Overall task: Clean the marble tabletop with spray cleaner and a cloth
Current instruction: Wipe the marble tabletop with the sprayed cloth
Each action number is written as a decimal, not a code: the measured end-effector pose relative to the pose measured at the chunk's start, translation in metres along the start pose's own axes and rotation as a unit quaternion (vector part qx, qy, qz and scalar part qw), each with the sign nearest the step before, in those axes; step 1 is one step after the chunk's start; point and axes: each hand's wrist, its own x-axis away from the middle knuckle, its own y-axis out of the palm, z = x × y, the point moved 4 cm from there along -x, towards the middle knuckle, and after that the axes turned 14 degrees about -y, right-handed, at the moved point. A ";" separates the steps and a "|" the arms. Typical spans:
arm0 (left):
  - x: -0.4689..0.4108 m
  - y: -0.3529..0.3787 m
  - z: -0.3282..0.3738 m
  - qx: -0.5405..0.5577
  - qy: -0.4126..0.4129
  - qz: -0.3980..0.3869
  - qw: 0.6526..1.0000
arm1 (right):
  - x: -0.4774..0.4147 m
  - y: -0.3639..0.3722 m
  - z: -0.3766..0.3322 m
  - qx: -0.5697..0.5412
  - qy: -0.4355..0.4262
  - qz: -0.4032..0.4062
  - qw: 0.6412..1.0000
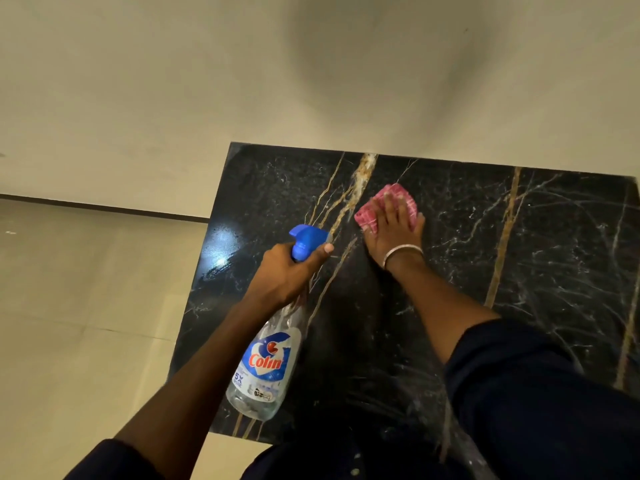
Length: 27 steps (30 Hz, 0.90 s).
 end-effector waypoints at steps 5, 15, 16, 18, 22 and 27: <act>-0.002 -0.005 0.000 -0.006 0.008 0.011 1.000 | 0.003 0.003 -0.024 -0.037 0.031 0.006 0.999; 0.005 0.019 0.016 -0.016 0.007 -0.006 1.000 | 0.092 0.029 0.033 0.003 -0.032 0.031 0.999; 0.007 0.022 0.017 -0.011 0.008 -0.009 1.000 | 0.104 0.028 0.056 -0.004 0.019 0.040 0.999; 0.013 0.030 0.019 -0.011 0.010 -0.012 1.000 | 0.130 0.025 0.094 -0.021 0.102 0.065 0.992; 0.027 0.041 0.023 -0.012 0.009 -0.008 1.000 | 0.158 0.026 0.115 -0.053 0.193 0.085 0.976; 0.040 0.051 0.024 0.005 0.012 0.003 1.000 | 0.159 0.041 0.052 -0.081 0.185 0.063 0.977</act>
